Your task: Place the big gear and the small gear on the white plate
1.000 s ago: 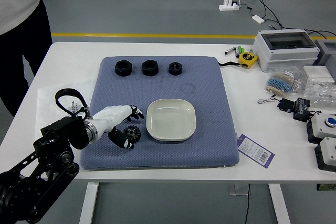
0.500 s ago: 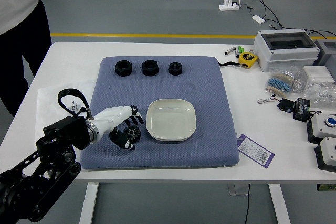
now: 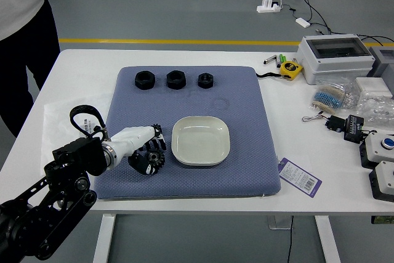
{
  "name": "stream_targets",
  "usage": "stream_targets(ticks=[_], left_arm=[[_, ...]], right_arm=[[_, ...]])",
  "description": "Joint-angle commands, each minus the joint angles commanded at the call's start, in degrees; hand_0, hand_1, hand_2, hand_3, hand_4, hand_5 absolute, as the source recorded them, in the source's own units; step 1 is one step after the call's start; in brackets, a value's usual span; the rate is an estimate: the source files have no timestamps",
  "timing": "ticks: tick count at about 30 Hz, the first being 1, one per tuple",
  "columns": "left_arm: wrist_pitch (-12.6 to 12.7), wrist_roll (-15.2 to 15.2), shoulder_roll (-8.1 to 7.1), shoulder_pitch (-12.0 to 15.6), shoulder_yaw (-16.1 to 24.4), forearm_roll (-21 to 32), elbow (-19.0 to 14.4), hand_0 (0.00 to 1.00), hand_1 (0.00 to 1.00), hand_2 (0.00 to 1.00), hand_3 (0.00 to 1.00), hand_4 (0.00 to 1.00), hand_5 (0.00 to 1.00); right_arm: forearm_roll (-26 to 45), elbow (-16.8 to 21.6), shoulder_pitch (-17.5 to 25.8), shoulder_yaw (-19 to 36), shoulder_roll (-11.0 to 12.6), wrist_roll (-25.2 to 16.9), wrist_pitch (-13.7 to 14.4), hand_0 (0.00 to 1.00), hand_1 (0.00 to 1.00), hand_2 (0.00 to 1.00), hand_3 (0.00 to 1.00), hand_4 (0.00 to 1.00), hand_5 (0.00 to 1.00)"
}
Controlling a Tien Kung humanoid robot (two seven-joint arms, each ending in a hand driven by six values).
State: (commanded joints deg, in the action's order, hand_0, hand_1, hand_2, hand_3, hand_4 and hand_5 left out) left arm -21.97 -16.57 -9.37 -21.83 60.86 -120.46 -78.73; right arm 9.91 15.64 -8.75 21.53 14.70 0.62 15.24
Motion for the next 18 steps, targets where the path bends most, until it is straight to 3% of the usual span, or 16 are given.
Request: stream_targets(ticks=[3, 4, 9, 10, 18], left_arm=[[0.1, 0.0, 0.10, -0.1, -0.1, 0.0, 0.4, 0.432, 0.547, 0.571, 0.584, 0.860, 0.033], [0.2, 0.0, 0.14, -0.1, -0.2, 0.0, 0.5, 0.370, 0.494, 0.531, 0.549, 0.728, 0.002], [0.1, -0.1, 0.19, -0.1, -0.5, 0.2, 0.8, 0.370, 0.494, 0.531, 0.549, 0.728, 0.002], [0.2, -0.1, 0.18, -0.1, -0.5, 0.3, 0.8, 0.336, 0.449, 0.490, 0.519, 0.652, 0.002], [-0.2, -0.3, -0.03, -0.1, 0.2, 0.5, -0.4, 0.320, 0.413, 0.460, 0.506, 0.649, 0.002]], right_arm=[[-0.2, 0.0, 0.1, 0.1, 0.0, 0.1, 0.0, 0.652, 0.657, 0.730, 0.575, 0.835, 0.679], [-0.2, 0.0, 0.1, 0.1, 0.0, 0.1, 0.0, 0.652, 0.657, 0.730, 0.575, 0.835, 0.679], [-0.3, 0.0, 0.2, 0.2, 0.0, 0.1, 0.0, 0.652, 0.657, 0.730, 0.575, 0.835, 0.679], [-0.3, 0.0, 0.2, 0.2, 0.0, 0.1, 0.0, 0.652, 0.657, 0.730, 0.575, 0.835, 0.679], [-0.5, 0.0, 0.4, 0.3, 0.0, 0.2, -0.1, 0.651, 0.658, 0.730, 0.575, 0.835, 0.679]])
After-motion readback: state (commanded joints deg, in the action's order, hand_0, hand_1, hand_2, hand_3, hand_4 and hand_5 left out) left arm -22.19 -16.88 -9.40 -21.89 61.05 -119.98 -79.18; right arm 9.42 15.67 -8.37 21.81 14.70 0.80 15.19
